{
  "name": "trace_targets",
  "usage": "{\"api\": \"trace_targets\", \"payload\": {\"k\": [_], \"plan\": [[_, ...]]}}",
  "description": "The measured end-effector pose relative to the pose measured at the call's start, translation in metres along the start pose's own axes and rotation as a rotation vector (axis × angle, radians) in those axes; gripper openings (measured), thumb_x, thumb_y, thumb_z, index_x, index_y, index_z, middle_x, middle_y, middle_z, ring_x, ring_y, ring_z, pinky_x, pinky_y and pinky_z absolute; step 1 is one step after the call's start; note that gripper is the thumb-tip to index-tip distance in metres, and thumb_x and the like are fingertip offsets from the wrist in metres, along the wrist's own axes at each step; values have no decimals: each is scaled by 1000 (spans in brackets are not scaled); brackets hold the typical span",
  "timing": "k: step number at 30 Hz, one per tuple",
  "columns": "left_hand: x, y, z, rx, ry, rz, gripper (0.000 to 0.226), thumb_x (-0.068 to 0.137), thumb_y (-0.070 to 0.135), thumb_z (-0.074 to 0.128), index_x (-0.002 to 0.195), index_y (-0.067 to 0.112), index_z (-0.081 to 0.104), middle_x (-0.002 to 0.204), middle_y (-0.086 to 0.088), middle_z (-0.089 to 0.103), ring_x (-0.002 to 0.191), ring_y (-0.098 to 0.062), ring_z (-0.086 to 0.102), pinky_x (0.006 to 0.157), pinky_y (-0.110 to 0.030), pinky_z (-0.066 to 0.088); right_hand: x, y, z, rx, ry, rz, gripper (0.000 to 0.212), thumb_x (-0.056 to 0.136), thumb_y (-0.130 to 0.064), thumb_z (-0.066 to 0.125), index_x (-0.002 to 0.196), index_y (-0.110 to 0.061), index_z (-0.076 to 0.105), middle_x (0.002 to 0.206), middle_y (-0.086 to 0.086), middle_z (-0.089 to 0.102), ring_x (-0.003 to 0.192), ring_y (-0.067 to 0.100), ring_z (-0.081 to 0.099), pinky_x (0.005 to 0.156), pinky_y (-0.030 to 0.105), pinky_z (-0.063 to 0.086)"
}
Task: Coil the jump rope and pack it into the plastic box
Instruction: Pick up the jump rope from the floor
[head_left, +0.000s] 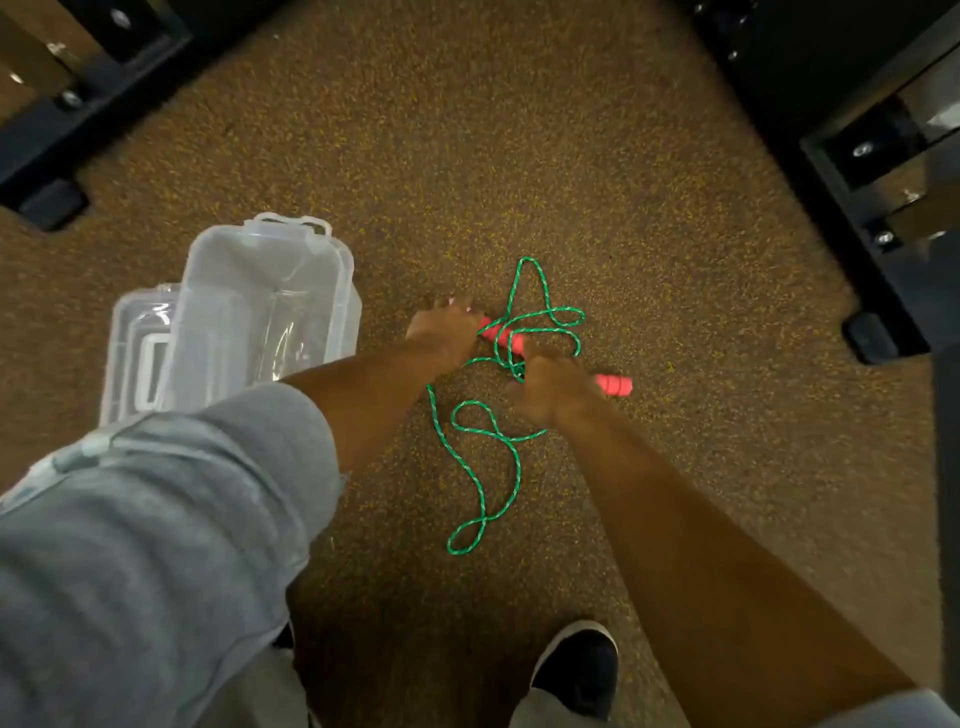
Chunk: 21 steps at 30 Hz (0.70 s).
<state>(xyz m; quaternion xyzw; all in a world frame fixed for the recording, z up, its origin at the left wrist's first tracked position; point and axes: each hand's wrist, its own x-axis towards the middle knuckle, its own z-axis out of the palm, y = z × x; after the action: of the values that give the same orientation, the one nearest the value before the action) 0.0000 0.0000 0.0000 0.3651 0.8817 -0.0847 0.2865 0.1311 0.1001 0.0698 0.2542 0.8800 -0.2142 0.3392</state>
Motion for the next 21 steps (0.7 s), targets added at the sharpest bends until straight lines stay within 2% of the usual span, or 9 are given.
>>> {"api": "trace_targets", "payload": {"k": [4,8,10,13,17,19,21], "plan": [[14,-1,-4,87,55,-24,62,95,8,60,150,16,34,144,-16,54,137,-41,41,98,-52,48,5,3,6,2,-34,-18,76,101,-39,52,163,-17,15,164,16,33,150,41,31,118,57,34],[19,2,-4,282,-15,11,50,99,33,58,147,21,48,149,-10,51,142,-40,39,109,-49,40,6,2,11,20,-2,-36,69,99,-35,54,159,-16,24,155,17,42,143,42,41,113,57,40],[18,3,-1,294,-43,-1,40,102,31,53,140,19,57,143,-8,59,137,-35,50,107,-44,42,5,0,11,24,16,-37,66,98,-34,54,156,-16,29,149,18,47,139,43,46,109,55,43],[7,-2,0,190,-38,12,35,101,28,53,132,16,63,133,-8,67,123,-31,65,98,-42,51,3,-6,7,89,58,-29,65,98,-34,54,156,-15,31,147,19,51,135,43,50,106,53,46],[-18,-15,-28,30,24,-58,41,100,38,49,128,12,66,127,-14,68,116,-37,68,90,-43,55,-1,-21,-8,326,100,30,54,97,-30,56,146,-10,46,132,23,66,121,42,63,100,46,53],[-32,-19,-46,-36,52,-114,53,100,49,45,129,9,66,129,-18,64,118,-39,65,93,-44,53,-7,-32,-17,380,96,19,57,99,-30,55,151,-10,44,139,21,63,127,41,60,105,43,50],[-43,-22,-62,-152,27,-141,57,100,51,49,132,6,62,131,-20,61,122,-40,62,98,-45,51,-13,-44,-24,383,95,-32,60,100,-30,54,156,-15,38,146,17,59,130,39,58,108,42,47]]}}
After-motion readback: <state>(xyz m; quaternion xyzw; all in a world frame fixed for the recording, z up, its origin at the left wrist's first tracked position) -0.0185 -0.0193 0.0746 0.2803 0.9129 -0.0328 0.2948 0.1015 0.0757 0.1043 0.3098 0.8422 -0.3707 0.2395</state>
